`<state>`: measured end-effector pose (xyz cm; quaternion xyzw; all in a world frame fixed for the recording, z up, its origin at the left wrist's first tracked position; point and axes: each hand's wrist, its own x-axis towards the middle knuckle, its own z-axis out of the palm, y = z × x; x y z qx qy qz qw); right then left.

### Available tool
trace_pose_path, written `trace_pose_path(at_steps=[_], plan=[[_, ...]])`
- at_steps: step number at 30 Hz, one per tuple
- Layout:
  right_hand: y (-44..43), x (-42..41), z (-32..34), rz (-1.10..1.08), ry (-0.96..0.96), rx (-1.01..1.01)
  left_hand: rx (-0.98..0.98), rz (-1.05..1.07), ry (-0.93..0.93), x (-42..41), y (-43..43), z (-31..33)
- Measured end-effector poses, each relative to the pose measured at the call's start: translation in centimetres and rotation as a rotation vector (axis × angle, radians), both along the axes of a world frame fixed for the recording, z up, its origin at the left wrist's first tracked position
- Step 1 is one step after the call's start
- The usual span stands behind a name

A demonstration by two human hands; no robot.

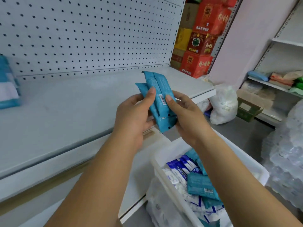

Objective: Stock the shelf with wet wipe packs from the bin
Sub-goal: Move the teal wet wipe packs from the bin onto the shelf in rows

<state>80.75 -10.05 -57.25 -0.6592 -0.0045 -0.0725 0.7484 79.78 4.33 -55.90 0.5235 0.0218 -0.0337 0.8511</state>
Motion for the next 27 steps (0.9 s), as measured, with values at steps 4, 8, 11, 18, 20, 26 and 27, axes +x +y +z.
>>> trace_pose_path(at_steps=[4,8,11,18,20,26,27], plan=[[4.1,0.9,2.7,0.119,-0.056,0.026,0.055,0.116,-0.071,0.4,4.6,3.1],[8.8,1.4,4.2,0.189,-0.085,-0.050,0.122,0.207,-0.107,0.2,10.0,4.5],[12.6,1.8,5.0,0.187,-0.124,-0.186,0.167,0.297,-0.128,-0.3,14.2,5.1],[21.5,2.0,6.8,0.406,-0.093,-0.230,0.272,0.458,-0.229,-3.0,22.3,5.0],[24.2,1.6,6.8,0.485,-0.082,-0.216,0.290,0.459,-0.257,-3.9,24.0,4.6],[29.1,1.1,5.5,0.640,0.011,-0.039,0.367,0.427,-0.242,-5.3,27.9,2.8],[29.5,1.1,5.2,0.685,0.041,0.022,0.388,0.456,-0.248,-5.3,28.3,2.5]])
